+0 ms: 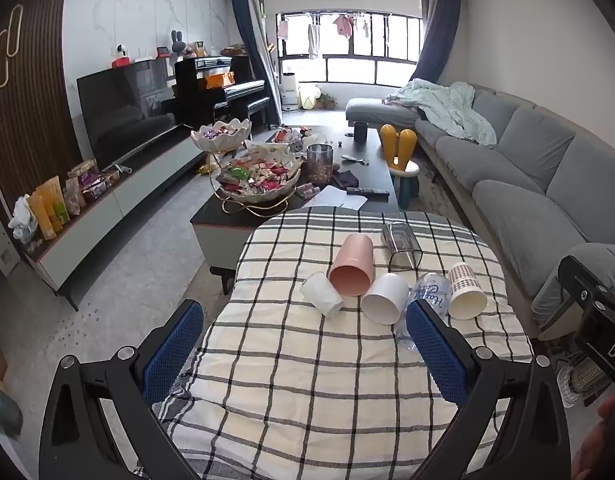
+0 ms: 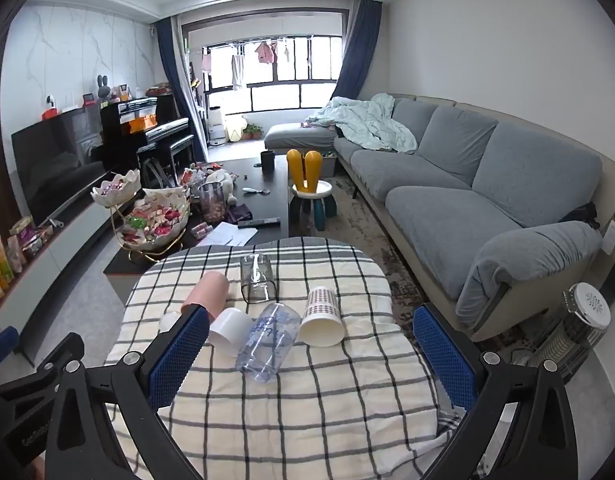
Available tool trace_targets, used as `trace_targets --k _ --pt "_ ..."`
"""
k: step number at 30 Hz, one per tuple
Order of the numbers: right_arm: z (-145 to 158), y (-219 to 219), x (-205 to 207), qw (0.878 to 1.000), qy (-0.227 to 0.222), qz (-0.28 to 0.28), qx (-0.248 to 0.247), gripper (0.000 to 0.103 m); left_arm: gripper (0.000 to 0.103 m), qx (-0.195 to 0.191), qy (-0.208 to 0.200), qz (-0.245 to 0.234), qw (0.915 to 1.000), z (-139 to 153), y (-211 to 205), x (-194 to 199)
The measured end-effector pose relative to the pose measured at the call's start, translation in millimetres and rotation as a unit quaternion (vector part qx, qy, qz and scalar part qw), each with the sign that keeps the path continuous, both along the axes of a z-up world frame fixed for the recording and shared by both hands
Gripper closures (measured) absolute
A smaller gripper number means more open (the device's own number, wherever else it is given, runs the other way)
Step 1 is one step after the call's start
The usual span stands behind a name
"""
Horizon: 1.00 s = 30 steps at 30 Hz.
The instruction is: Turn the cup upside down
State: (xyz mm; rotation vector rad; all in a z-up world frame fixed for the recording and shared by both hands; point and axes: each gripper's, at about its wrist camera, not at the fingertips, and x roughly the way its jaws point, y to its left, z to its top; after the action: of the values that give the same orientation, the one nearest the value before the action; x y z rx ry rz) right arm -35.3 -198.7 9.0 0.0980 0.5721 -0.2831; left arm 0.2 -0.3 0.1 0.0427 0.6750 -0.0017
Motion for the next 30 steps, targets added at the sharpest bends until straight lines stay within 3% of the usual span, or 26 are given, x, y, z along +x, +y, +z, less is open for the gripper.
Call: trace_targets --k 30 --pt "-1.3 -0.1 2.3 1.000 0.003 0.000 0.004 0.001 0.000 -0.005 -0.008 -0.002 1.0000 11.7 3.0 -3.5"
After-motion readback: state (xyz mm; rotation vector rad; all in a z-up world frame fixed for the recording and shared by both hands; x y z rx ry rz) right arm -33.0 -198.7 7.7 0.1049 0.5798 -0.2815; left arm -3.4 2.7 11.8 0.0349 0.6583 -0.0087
